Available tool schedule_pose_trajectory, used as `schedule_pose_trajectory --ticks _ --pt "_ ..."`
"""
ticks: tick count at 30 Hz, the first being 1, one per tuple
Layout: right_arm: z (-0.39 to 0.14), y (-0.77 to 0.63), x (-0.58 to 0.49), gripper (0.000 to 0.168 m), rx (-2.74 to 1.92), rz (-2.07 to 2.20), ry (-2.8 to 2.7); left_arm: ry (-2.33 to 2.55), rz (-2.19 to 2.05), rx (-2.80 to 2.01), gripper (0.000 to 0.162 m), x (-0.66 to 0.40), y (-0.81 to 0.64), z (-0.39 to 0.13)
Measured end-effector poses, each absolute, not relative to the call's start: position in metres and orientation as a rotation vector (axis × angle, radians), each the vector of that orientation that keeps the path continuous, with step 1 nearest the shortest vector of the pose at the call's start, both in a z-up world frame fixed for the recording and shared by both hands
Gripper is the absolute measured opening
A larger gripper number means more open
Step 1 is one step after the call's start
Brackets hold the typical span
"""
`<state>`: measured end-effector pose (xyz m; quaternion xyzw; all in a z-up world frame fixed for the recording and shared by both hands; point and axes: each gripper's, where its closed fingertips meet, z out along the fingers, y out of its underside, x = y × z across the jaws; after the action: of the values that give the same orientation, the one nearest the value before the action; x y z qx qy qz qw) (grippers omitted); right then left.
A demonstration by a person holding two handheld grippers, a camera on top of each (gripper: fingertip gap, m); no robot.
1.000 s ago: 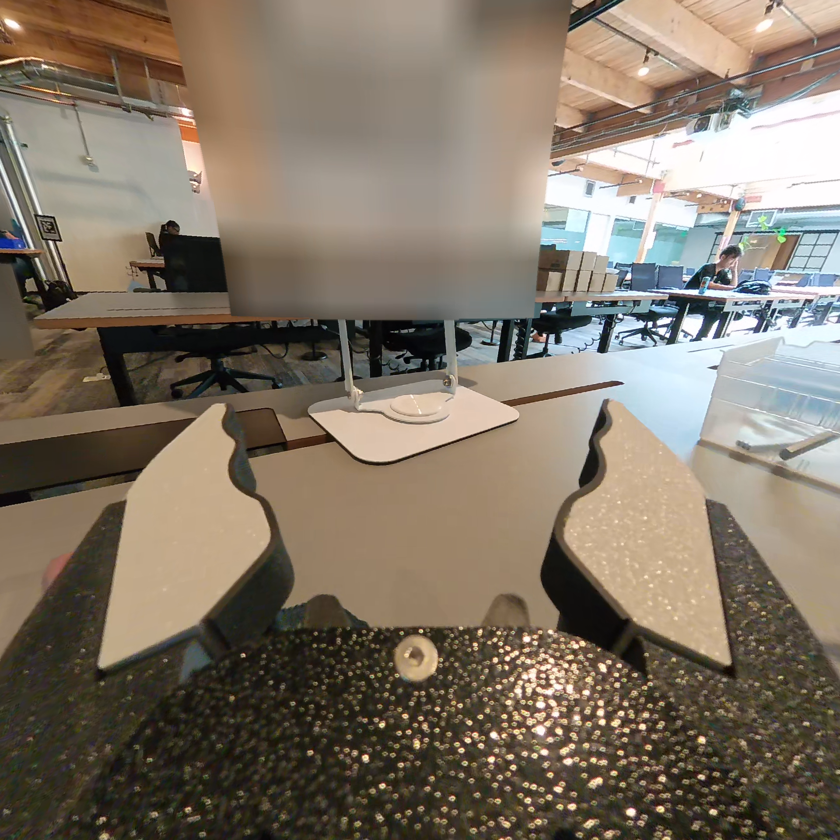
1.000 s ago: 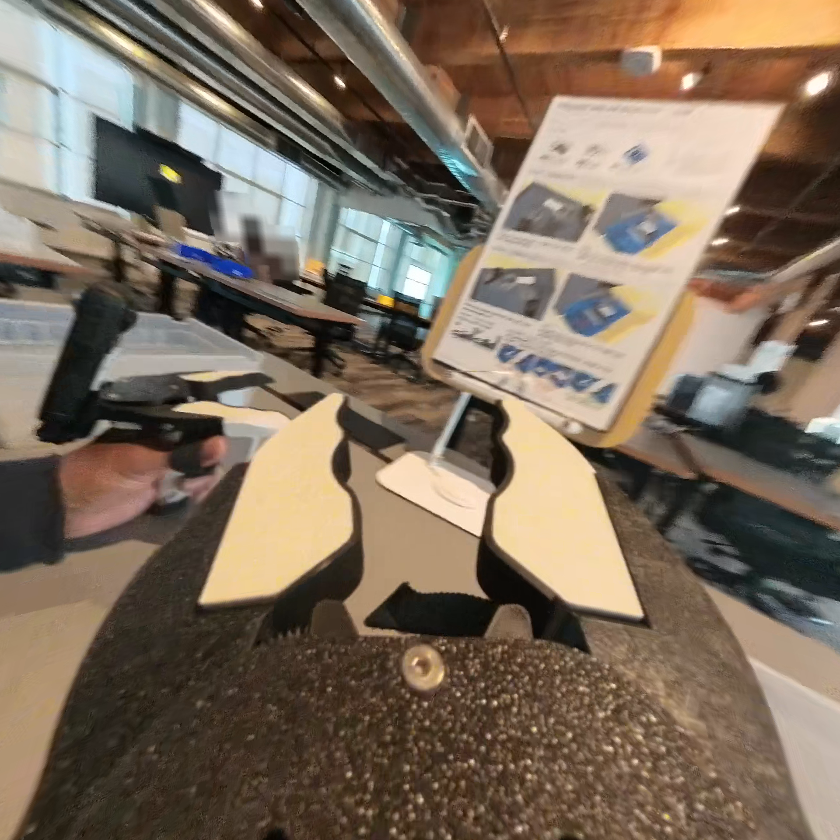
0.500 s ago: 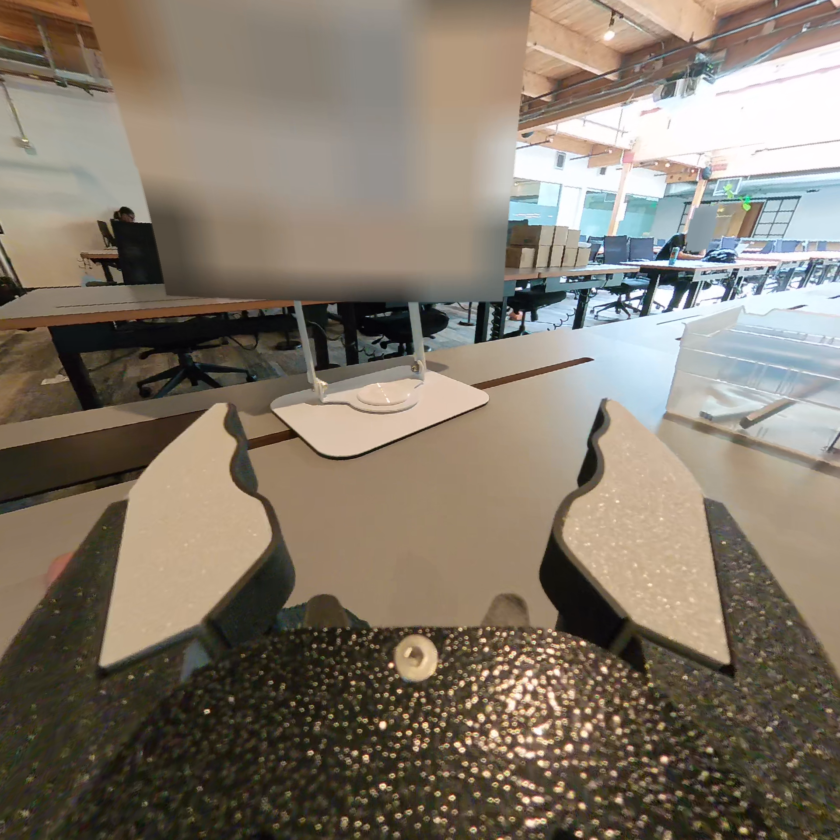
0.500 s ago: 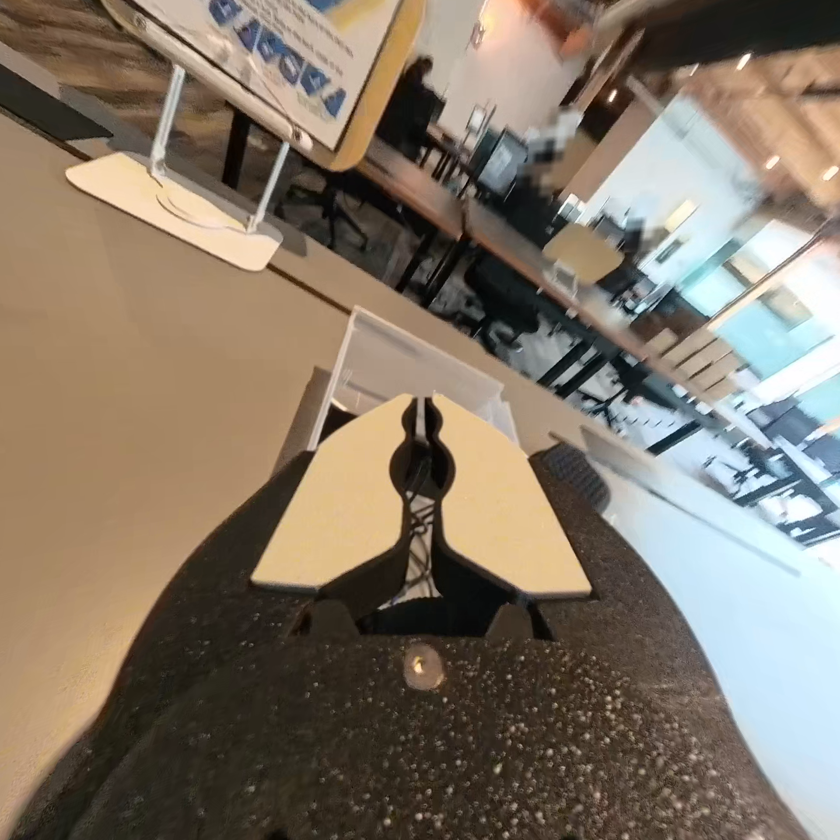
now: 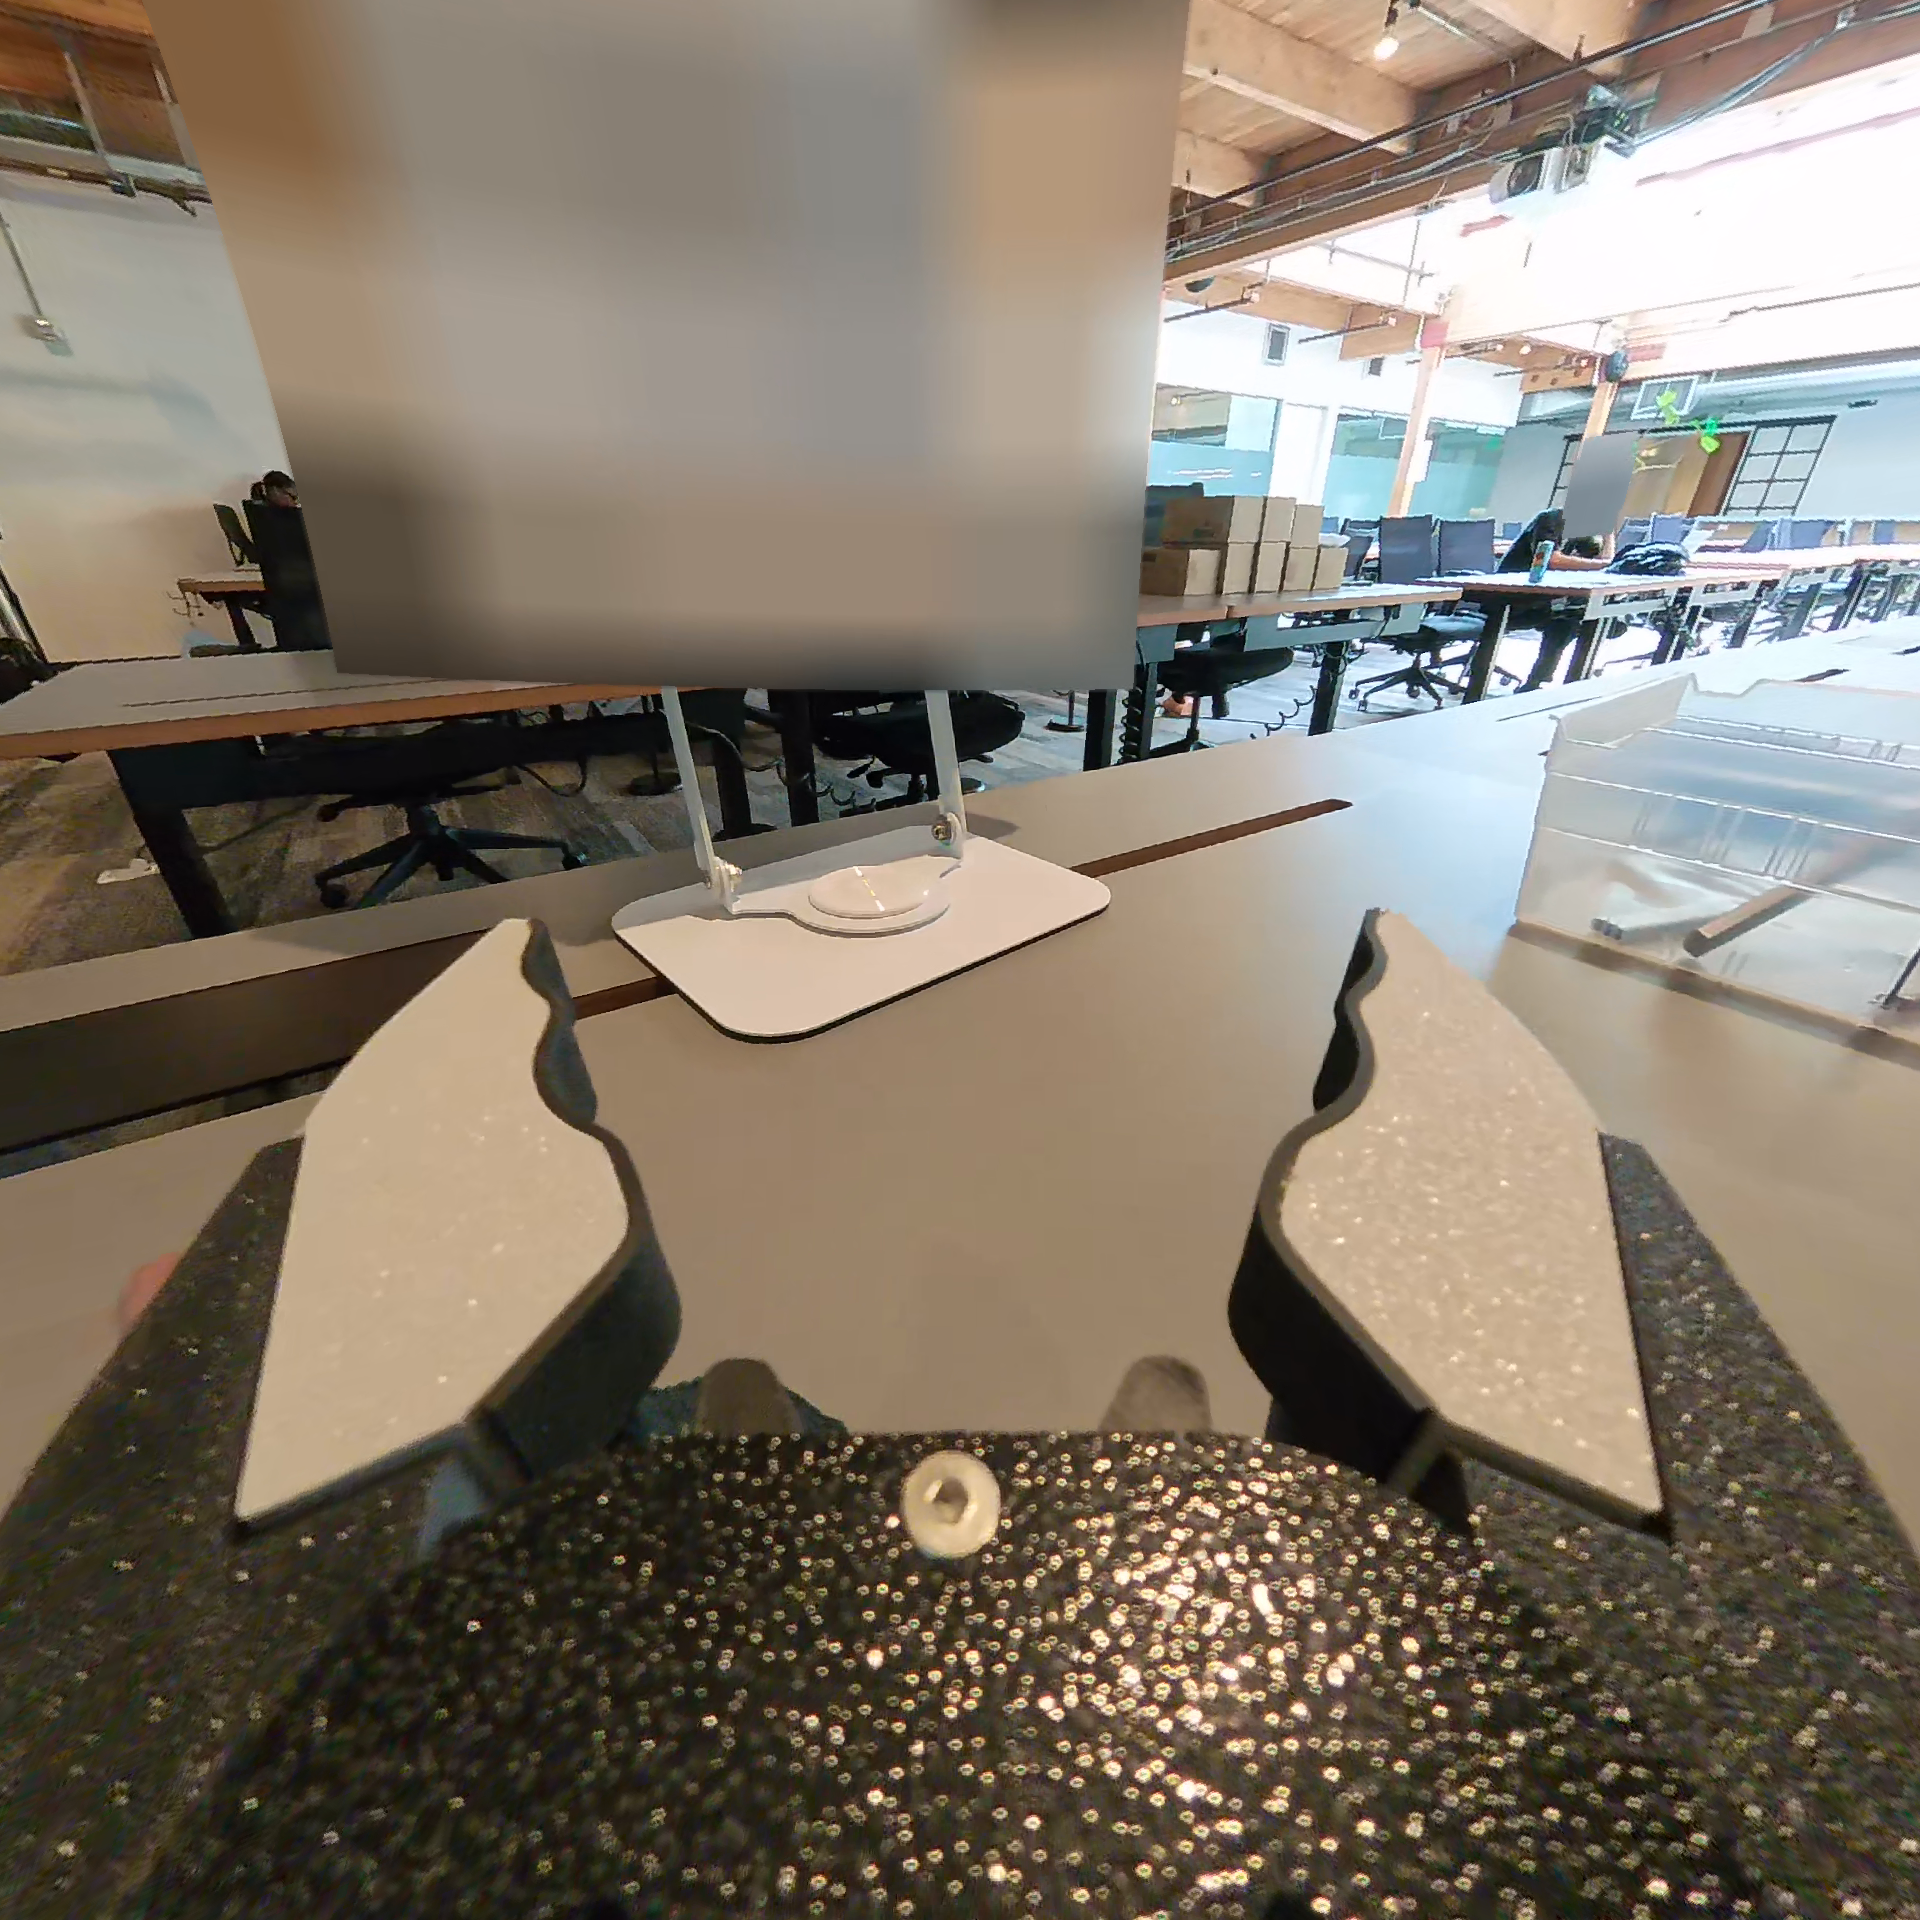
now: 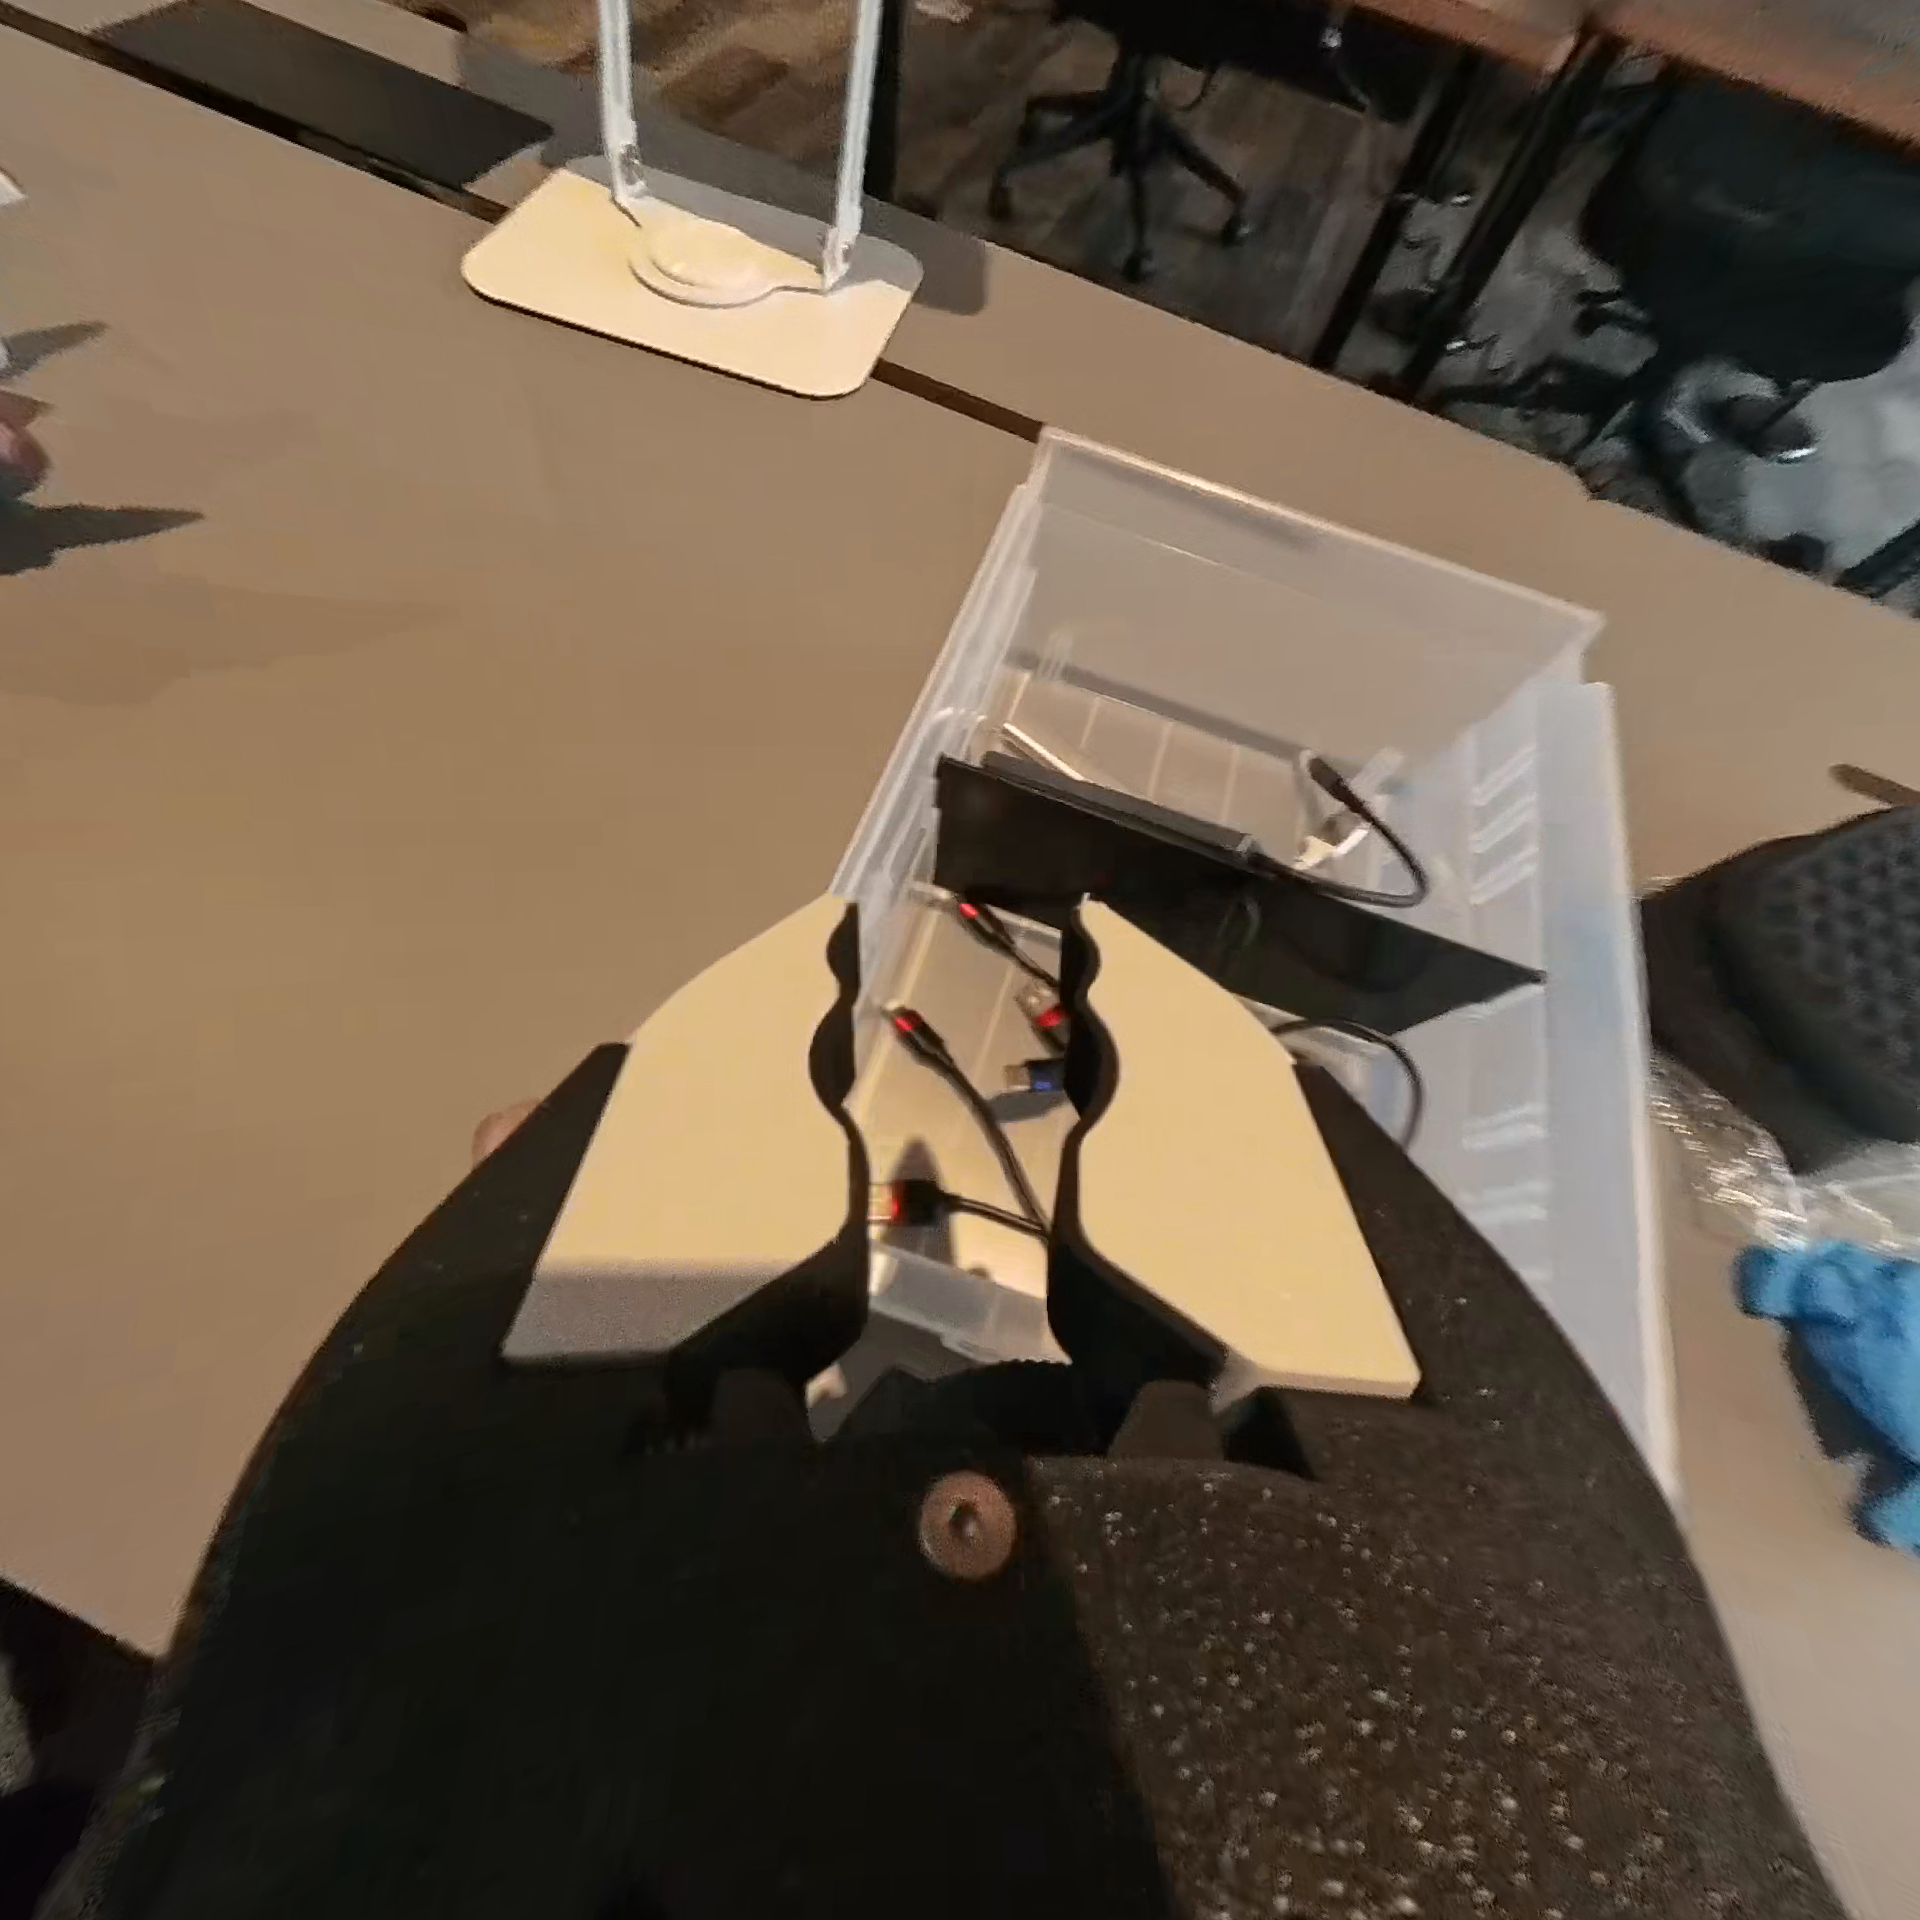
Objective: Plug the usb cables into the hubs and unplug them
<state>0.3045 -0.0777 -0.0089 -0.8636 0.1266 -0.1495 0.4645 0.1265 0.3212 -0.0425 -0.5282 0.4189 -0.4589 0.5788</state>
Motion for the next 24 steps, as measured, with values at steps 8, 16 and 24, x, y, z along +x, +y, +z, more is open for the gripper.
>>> schedule_pose_trajectory --ticks 8,16,24 --pt "-0.029 -0.062 0.298 0.049 -2.106 -0.268 0.334 0.992 -1.07 -1.235 0.134 0.128 0.32 -0.043" --pt "-0.058 -0.054 0.289 0.053 -2.248 -0.314 0.312 1.006 -1.064 -1.233 0.133 0.129 0.319 -0.044" --pt "-0.085 -0.058 0.274 0.048 -2.342 -0.452 0.321 1.003 -1.067 -1.237 0.133 0.128 0.319 -0.044"
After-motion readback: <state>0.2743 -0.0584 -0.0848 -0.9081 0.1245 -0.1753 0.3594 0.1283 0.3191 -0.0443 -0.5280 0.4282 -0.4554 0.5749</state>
